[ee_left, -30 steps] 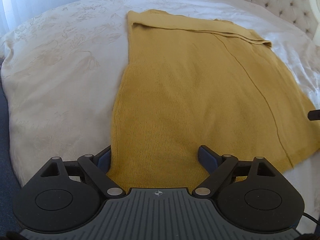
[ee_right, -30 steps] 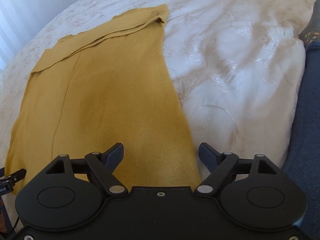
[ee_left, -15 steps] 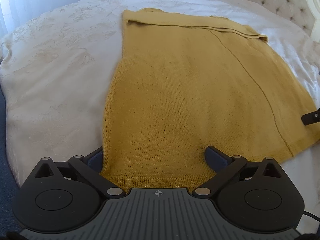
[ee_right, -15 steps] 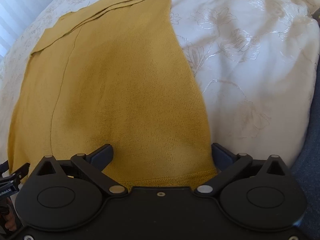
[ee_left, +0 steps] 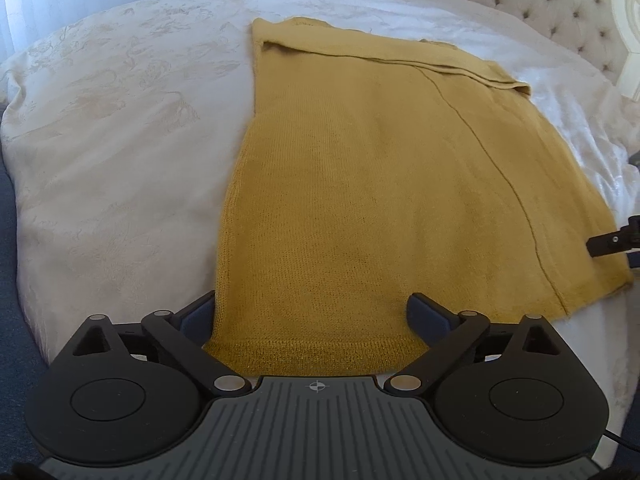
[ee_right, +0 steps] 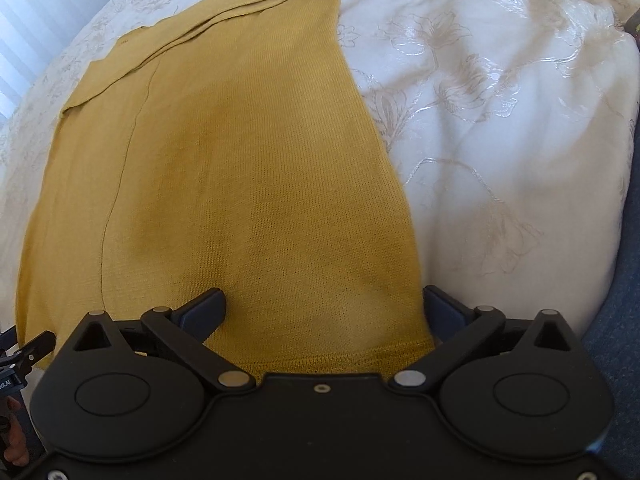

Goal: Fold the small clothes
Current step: 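Move both grippers to the sweater hem and grasp it with the right gripper, then grasp the sweater hem with the left gripper beside the right gripper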

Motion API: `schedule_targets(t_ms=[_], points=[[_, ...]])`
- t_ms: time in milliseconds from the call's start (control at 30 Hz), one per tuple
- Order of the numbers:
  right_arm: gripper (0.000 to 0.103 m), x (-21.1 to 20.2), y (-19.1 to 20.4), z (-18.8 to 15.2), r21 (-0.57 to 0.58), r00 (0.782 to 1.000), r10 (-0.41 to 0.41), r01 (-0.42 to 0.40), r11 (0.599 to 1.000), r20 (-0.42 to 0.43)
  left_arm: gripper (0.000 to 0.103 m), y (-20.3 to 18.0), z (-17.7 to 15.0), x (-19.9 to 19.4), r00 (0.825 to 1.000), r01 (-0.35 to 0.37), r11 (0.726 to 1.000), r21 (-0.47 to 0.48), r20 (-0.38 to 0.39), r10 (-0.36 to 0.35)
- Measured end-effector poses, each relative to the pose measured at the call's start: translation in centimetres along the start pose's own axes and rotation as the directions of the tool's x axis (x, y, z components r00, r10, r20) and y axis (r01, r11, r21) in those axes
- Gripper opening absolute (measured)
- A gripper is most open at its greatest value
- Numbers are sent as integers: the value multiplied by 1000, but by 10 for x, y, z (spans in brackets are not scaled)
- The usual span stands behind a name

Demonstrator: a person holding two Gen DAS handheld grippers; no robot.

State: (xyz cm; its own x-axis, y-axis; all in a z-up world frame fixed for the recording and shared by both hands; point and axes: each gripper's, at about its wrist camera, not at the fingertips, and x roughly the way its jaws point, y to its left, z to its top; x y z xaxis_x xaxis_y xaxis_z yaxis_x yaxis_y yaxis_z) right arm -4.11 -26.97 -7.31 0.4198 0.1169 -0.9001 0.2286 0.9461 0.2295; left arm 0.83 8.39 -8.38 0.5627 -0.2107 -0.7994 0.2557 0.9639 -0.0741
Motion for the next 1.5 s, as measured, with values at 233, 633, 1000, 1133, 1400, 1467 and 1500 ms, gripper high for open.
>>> schedule_targets(t_ms=[233,633,1000,1133,1400,1467,1500], points=[[103,3,3,2,4,1000,7,-7,1000,3,90,26,0,-11,998,59,992,-116,-18,-62],[88,-15,-10,0,-5,997,66,-66,998,-46,77,43,7,-7,996,88,984,-155,-14,-92],[26,-34,-29,-1,19,995,99,-99,995,-17,46,45,8,-4,993,118,983,-139,3,-119],[26,-39,-30,-3,14,995,99,-99,995,15,46,44,8,-2,994,109,985,-134,-6,-110],[33,-27,-36,-3,44,996,91,-91,995,-8,48,33,12,7,997,63,996,-67,-49,-67],[33,-25,-32,-1,33,996,88,-88,996,-14,50,30,12,8,997,54,997,-48,-52,-57],[33,-24,-32,-1,31,996,89,-88,996,-18,52,28,12,9,997,53,998,-36,-51,-54]])
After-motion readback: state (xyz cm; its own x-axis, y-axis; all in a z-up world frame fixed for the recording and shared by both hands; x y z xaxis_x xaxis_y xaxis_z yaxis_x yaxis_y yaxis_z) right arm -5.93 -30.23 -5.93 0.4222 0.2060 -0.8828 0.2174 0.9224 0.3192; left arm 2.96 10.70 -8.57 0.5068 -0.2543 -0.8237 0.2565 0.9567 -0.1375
